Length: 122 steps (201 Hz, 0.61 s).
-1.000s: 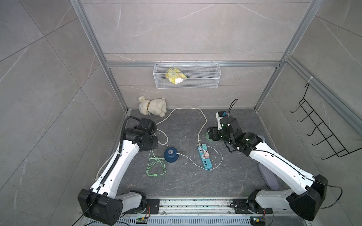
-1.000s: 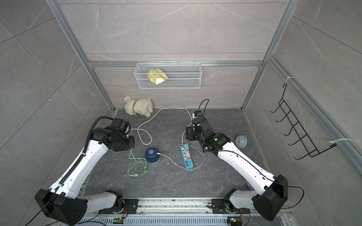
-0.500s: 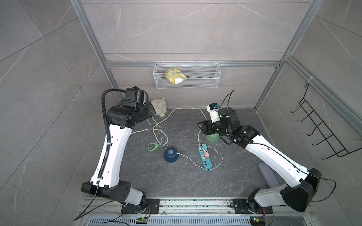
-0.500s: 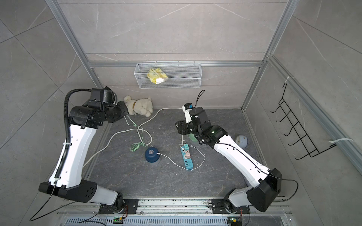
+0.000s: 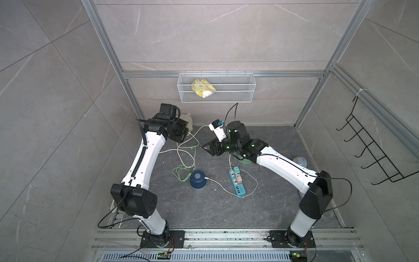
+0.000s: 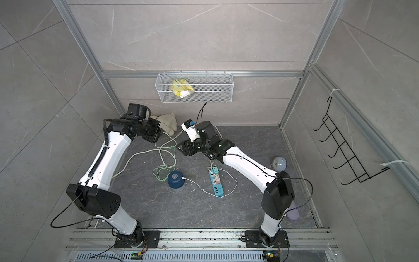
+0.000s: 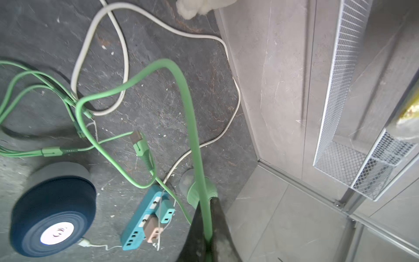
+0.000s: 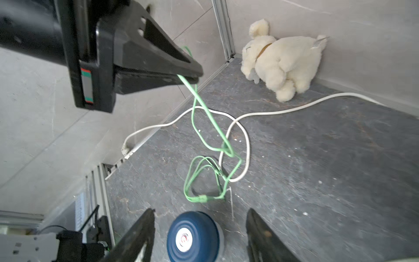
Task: Charge the cordless meat grinders
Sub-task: Pick up the charging cable from the center of the board.
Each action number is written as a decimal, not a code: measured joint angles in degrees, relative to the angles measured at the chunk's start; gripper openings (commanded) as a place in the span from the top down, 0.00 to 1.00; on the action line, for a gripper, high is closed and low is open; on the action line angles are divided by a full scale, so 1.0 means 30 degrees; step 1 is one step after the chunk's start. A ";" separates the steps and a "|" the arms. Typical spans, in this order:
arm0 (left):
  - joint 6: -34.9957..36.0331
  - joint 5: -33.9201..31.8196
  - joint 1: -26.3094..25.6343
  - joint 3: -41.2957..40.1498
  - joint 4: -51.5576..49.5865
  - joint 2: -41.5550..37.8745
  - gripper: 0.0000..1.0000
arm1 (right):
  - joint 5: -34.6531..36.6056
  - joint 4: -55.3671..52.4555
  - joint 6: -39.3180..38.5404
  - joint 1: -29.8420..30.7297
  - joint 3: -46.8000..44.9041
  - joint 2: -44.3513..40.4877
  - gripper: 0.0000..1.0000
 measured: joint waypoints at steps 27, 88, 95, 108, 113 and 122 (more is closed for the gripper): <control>-0.1464 0.0350 -0.0015 -0.0058 0.0699 0.0044 1.00 | 0.0678 0.1144 0.1413 0.0430 0.0401 0.1501 0.37; -0.2754 0.0510 -0.0015 -0.0503 0.1603 0.0044 1.00 | 0.2586 0.1887 0.2900 0.0364 0.2455 0.4430 0.54; -0.2827 0.0510 -0.0015 -0.0663 0.1683 0.0044 1.00 | 0.2696 0.1982 0.2987 0.0364 0.2528 0.4524 0.55; -0.2958 0.0517 -0.0015 -0.0940 0.1778 0.0044 1.00 | 0.2907 0.2113 0.3198 0.0357 0.2623 0.4656 0.58; -0.3002 0.0517 -0.0015 -0.1020 0.1807 0.0044 1.00 | 0.2987 0.2142 0.3271 0.0357 0.2623 0.4677 0.60; -0.3075 0.0517 -0.0015 -0.1137 0.1829 0.0044 1.00 | 0.3177 0.2171 0.3453 0.0364 0.2623 0.4677 0.62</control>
